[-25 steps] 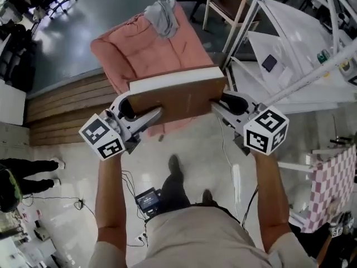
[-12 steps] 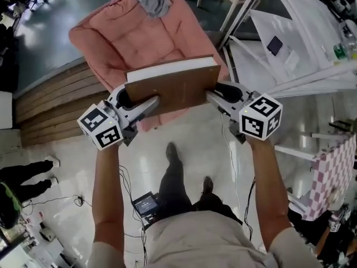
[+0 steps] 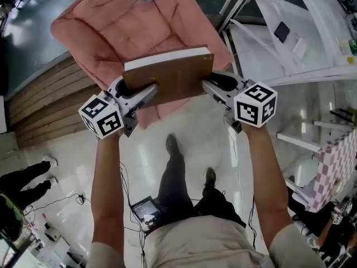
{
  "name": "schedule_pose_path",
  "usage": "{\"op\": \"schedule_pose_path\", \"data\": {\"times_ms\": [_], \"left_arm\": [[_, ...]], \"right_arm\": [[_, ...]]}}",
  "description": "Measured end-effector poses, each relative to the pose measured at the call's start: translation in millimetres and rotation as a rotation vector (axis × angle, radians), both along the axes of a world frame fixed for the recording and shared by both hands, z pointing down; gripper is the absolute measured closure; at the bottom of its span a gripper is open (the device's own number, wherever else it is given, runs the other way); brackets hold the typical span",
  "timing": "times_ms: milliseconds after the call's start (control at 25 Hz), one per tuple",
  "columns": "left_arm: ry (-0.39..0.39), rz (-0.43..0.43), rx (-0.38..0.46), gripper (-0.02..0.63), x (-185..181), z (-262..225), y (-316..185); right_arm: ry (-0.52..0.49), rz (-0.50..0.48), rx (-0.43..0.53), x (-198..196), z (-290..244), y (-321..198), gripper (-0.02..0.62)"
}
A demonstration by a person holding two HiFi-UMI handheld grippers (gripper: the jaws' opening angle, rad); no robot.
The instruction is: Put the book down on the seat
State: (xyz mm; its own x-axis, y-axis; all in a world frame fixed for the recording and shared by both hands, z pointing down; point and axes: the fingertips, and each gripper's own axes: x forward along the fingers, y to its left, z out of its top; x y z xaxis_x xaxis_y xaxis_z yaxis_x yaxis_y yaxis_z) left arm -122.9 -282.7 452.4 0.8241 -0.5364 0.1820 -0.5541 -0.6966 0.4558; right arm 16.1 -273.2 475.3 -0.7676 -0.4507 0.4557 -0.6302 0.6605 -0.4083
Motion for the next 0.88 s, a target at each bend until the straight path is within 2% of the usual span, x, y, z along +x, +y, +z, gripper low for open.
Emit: {"op": "schedule_pose_path", "data": {"times_ms": [280, 880], "left_arm": [[-0.021, -0.020, -0.044, 0.285, -1.0, 59.9, -19.6], [-0.085, -0.072, -0.198, 0.250, -12.7, 194.5, -55.8]], "right_arm": [[0.001, 0.046, -0.065, -1.4, 55.3, -10.8, 0.497], [-0.012, 0.129, -0.162, -7.9, 180.8, -37.9, 0.505]]}}
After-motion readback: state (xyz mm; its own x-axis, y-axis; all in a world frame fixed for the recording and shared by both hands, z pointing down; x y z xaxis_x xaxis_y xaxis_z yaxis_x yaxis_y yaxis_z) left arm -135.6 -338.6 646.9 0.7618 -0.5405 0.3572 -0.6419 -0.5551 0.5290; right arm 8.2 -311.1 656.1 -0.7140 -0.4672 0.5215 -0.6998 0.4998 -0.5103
